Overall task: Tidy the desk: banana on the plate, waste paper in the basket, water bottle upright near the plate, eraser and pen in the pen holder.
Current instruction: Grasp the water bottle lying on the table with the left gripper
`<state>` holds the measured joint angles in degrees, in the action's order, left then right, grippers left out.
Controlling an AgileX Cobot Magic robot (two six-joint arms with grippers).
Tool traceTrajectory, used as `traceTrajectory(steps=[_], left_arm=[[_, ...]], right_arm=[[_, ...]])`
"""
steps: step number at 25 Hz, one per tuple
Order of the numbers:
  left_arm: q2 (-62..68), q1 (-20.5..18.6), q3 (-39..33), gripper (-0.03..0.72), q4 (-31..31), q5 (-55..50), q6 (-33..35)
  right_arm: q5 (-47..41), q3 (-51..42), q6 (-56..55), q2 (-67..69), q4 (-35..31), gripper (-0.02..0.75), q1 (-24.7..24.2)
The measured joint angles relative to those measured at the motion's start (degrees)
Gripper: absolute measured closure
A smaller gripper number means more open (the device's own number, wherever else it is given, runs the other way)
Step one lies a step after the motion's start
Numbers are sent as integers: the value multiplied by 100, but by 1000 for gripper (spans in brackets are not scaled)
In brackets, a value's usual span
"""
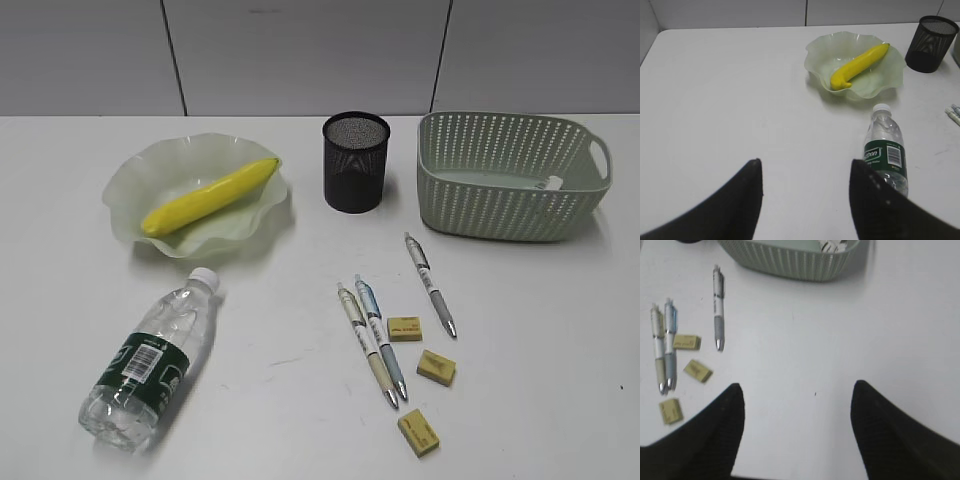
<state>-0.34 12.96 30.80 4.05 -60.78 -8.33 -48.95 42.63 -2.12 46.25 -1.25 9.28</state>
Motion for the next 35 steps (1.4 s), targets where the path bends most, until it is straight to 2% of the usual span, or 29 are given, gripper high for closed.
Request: traceTrajectory(steps=[6, 10, 14, 18, 21, 24, 27, 30, 35], left_arm=[[440, 0, 8, 272, -77, 43, 51], [1641, 0, 176, 254, -360, 468, 575], [3222, 0, 454, 202, -998, 1314, 908], [5184, 47, 818, 191, -1566, 1918, 1499], [6373, 474, 1189, 190, -1647, 2164, 1620], [7468, 1229, 1633, 182, -1380, 2231, 1312], [8475, 1762, 2044, 122, -849, 2248, 639], [9379, 1919, 2449, 74, -654, 2254, 294], [10376, 1939, 3013, 61, -405, 2289, -131]], right_arm=[[-1319, -895, 16, -2957, -245, 218, 0], [-1527, -1119, 52, -4314, -245, 218, 0], [-1512, -1144, 58, -4660, -245, 218, 0], [-1184, -1306, 69, -4665, -245, 218, 0], [-1090, -1354, 69, -4665, -252, 218, 0], [-1076, -1354, 71, -4665, -251, 218, 0], [-1075, -1354, 71, -4665, -251, 218, 0], [-1064, -1354, 71, -4665, -251, 222, 0], [-1064, -1354, 71, -4665, -251, 242, 0]])
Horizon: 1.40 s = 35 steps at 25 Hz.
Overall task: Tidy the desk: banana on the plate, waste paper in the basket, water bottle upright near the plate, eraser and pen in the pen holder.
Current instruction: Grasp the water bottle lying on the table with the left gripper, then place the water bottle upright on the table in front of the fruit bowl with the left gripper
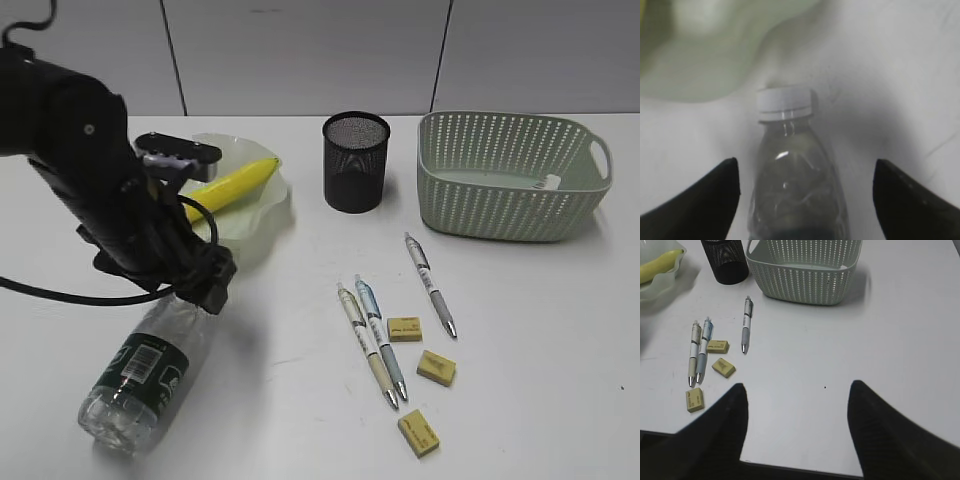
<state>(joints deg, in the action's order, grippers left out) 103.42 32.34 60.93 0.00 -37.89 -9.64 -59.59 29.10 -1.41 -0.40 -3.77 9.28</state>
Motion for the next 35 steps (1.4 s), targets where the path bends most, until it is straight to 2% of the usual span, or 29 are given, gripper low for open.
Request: traceTrajectory(steps=[3, 5, 7, 8, 9, 11, 14, 17, 20, 23, 25, 29, 35], left_arm=[[457, 0, 234, 64, 85, -1, -118], [706, 0, 299, 103, 136, -6, -186], [850, 0, 299, 204, 168, -36, -267], [871, 0, 299, 279, 167, -36, -289], [849, 0, 299, 309, 175, -38, -288], [738, 0, 246, 306, 181, 40, -305], [93, 0, -305, 306, 163, 583, -354], [-1097, -27, -1366, 306, 178, 1719, -397], [-2305, -192, -2702, 306, 338, 3384, -414], [-3065, -634, -3745, 306, 461, 5453, -324], [-3175, -1033, -4198, 306, 481, 6793, -213], [-2808, -1551, -4523, 306, 456, 8170, -132], [-1394, -1606, -4541, 306, 476, 10268, -111]], right_arm=[[0, 0, 0, 0, 0, 258, 0], [0, 0, 4, 0, 0, 265, 0], [0, 0, 4, 0, 0, 271, 0], [0, 0, 4, 0, 0, 272, 0], [5, 0, 4, 0, 0, 272, 0], [5, 0, 4, 0, 0, 272, 0], [10, 0, 4, 0, 0, 272, 0], [10, 0, 4, 0, 0, 272, 0], [10, 0, 4, 0, 0, 272, 0], [10, 0, 4, 0, 0, 273, 0], [10, 0, 4, 0, 0, 273, 0], [10, 0, 4, 0, 0, 273, 0], [10, 0, 4, 0, 0, 273, 0]])
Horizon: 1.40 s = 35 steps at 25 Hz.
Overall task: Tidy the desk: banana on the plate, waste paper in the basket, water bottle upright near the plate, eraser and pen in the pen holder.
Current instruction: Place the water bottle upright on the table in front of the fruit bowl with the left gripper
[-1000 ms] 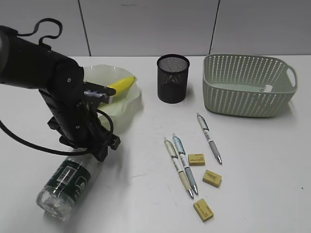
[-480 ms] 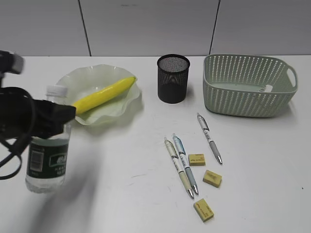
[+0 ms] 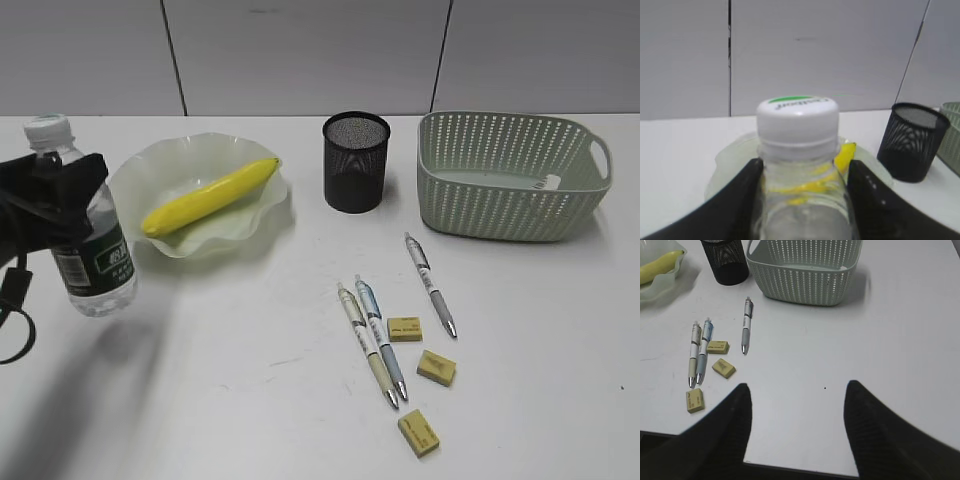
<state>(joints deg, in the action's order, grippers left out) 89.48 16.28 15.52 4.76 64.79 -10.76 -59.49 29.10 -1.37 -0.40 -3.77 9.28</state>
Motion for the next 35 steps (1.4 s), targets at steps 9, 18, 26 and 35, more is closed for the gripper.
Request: traceTrajectory(steps=[9, 18, 26, 35], left_arm=[[1363, -12, 118, 307, 306, 762, 7], [1408, -18, 112, 183, 734, 686, 13], [1023, -18, -139, 108, 766, 452, 8], [-1072, -18, -202, 118, 749, -1193, -47]], right_arm=[[0, 0, 0, 0, 0, 273, 0], [0, 0, 0, 0, 0, 273, 0], [0, 0, 0, 0, 0, 273, 0], [0, 0, 0, 0, 0, 273, 0]])
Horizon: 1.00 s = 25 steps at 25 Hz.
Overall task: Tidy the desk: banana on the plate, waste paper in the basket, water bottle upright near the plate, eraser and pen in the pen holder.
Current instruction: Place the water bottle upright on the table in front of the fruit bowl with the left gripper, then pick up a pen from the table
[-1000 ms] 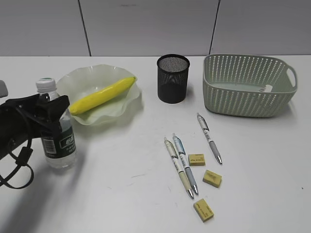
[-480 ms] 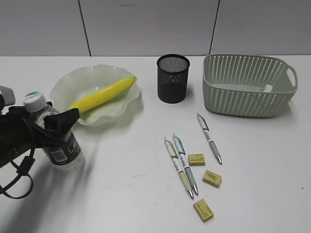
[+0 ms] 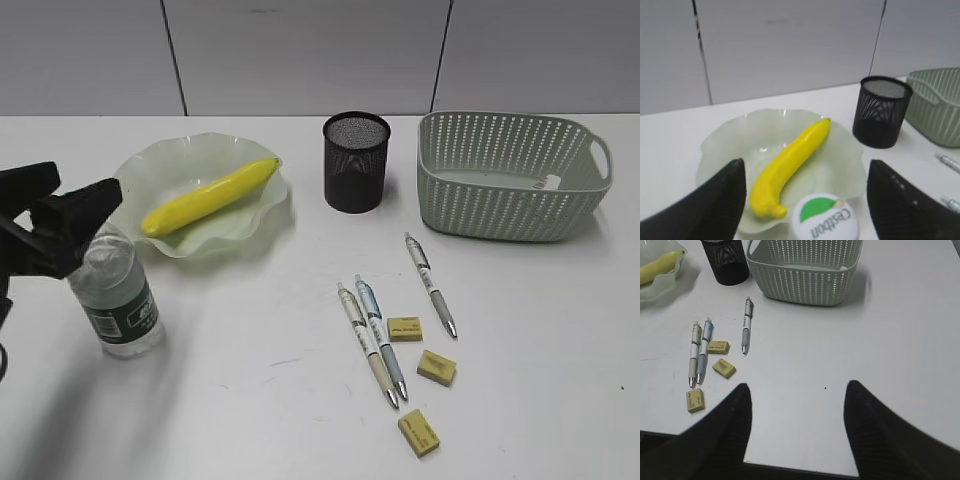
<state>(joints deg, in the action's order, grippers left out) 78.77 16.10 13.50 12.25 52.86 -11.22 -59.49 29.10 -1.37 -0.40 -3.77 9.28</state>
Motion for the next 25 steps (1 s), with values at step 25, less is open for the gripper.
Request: traceTrajectory(steps=[25], left_arm=[[-7891, 24, 1732, 224, -802, -11411, 436]], right_arm=[[266, 190, 766, 672, -329, 282, 0]])
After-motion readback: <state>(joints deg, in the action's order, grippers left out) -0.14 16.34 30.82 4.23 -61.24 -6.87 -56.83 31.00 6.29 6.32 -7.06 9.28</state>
